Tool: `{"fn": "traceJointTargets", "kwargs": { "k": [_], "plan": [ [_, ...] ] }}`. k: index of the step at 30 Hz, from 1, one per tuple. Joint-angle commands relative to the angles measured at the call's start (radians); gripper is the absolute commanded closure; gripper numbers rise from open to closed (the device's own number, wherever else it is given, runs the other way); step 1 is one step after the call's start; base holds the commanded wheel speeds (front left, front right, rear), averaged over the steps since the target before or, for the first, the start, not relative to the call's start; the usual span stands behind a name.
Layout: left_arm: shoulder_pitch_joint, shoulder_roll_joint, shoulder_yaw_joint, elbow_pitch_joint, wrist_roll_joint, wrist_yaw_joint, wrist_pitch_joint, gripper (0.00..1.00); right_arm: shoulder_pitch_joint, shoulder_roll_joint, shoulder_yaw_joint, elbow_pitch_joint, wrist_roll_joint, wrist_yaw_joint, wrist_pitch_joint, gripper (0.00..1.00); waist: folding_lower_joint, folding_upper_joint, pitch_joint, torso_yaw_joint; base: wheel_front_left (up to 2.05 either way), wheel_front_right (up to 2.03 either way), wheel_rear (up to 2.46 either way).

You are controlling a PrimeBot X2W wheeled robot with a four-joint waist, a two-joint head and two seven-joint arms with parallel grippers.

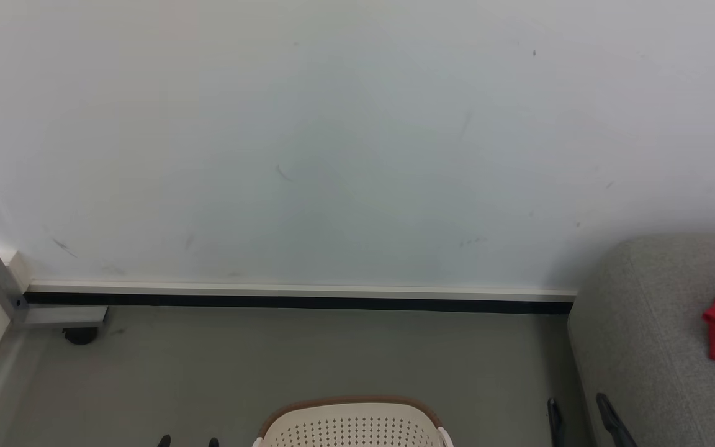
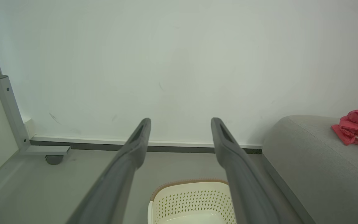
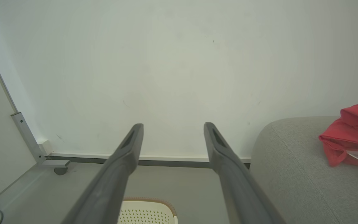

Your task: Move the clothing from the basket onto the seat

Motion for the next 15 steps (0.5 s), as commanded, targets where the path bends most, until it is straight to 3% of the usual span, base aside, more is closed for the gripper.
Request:
{"fn": "traceJointTargets", "kwargs": {
  "k": [1, 15],
  "plan": [
    [0.005, -0.002, 0.008, 0.003, 0.01, -0.005, -0.004, 0.0, 0.004, 0.003, 0.001, -0.002, -0.002, -0.001, -0.001, 0.0, -0.0001, 0.0, 0.0, 0.0, 0.0, 0.0, 0.0],
    [0.005, -0.029, 0.031, 0.017, 0.031, -0.035, -0.004, 0.0, -0.002, 0.007, 0.002, 0.004, -0.007, -0.001, -0.001, 0.0, -0.0001, 0.0, 0.012, -0.008, 0.0, 0.0, 0.0]
  ]
}}
